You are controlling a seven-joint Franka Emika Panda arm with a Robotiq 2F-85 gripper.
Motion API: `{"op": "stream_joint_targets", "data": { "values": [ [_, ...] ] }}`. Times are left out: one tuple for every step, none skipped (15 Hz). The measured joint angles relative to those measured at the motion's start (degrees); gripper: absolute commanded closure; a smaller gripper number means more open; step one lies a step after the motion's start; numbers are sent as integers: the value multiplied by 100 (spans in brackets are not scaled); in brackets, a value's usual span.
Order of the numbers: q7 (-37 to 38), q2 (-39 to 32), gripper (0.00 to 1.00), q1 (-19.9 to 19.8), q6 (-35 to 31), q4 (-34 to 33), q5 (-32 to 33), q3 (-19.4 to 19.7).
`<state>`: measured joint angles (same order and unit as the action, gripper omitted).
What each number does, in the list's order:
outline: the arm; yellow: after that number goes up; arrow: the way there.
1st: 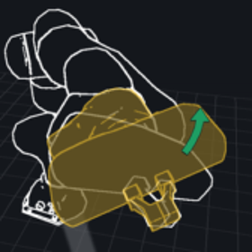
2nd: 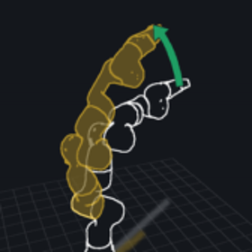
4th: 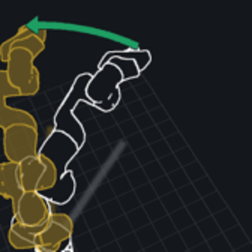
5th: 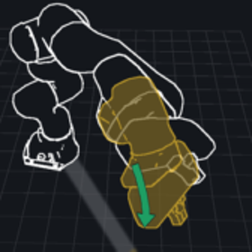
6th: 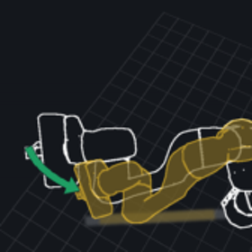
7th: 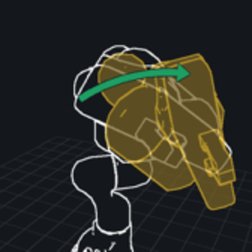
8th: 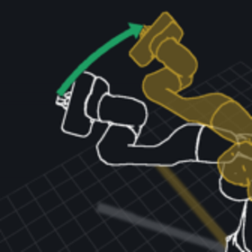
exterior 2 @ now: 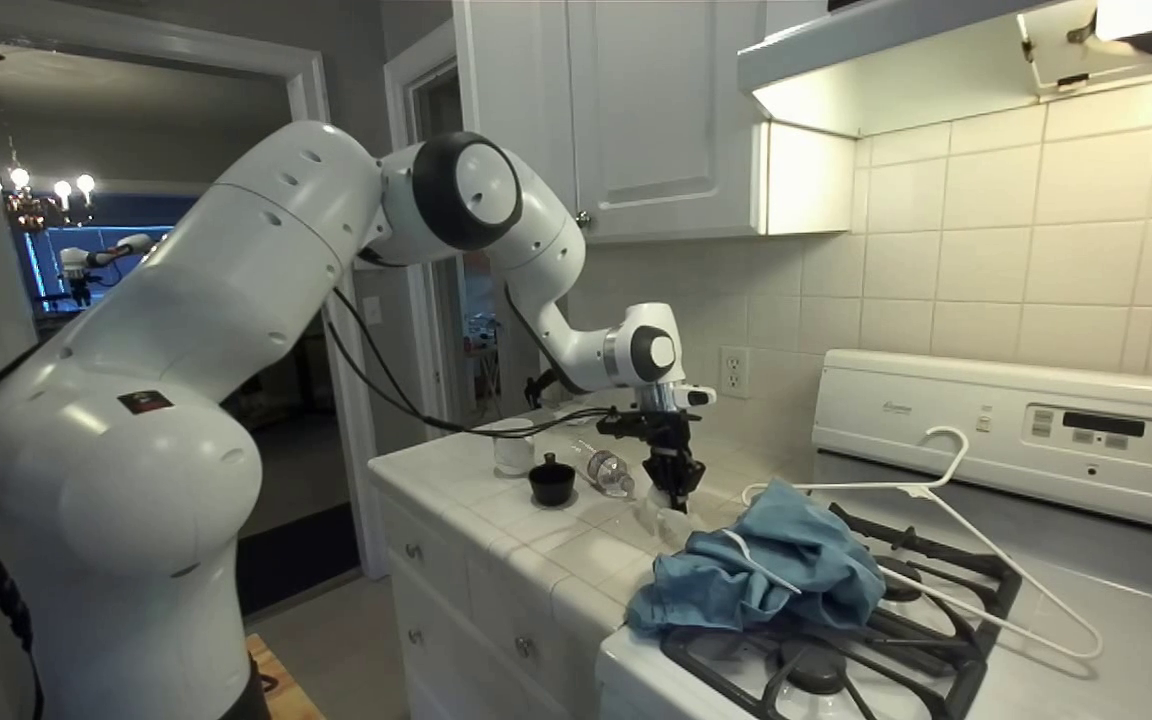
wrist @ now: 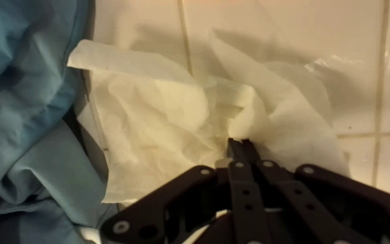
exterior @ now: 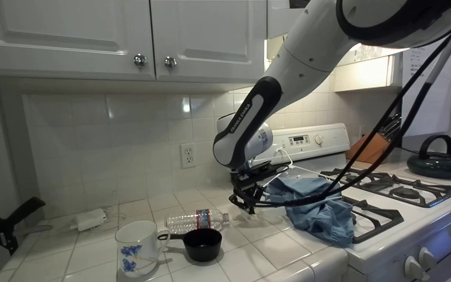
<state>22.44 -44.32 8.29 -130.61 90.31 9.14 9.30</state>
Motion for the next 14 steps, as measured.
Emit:
{"op": "stream_joint_targets", "data": {
  "values": [
    [15, 2, 100, 24, 50, -2, 3, 14],
    [53, 7, 100, 44, 124, -2, 6, 28],
    [112, 18, 100, 69, 246, 9, 10, 53],
    [222, 47, 100, 101, 362, 53, 28, 99],
    [360, 103, 100, 138, 485, 152, 62, 160],
    [513, 179, 100, 168, 559, 300, 98, 229],
    [659, 278, 100, 183, 595, 491, 127, 296],
    [781, 389, 100, 181, 598, 695, 136, 354],
    [860, 501, 100, 166, 599, 911, 138, 403],
    [900, 612, 100, 144, 598, 1109, 140, 438],
    [902, 706, 100, 111, 593, 1278, 140, 449],
    [872, 790, 100, 77, 581, 1425, 140, 443],
    [798, 872, 98, 36, 538, 1559, 140, 420],
    [692, 944, 72, -7, 475, 1675, 140, 383]
  ]
}}
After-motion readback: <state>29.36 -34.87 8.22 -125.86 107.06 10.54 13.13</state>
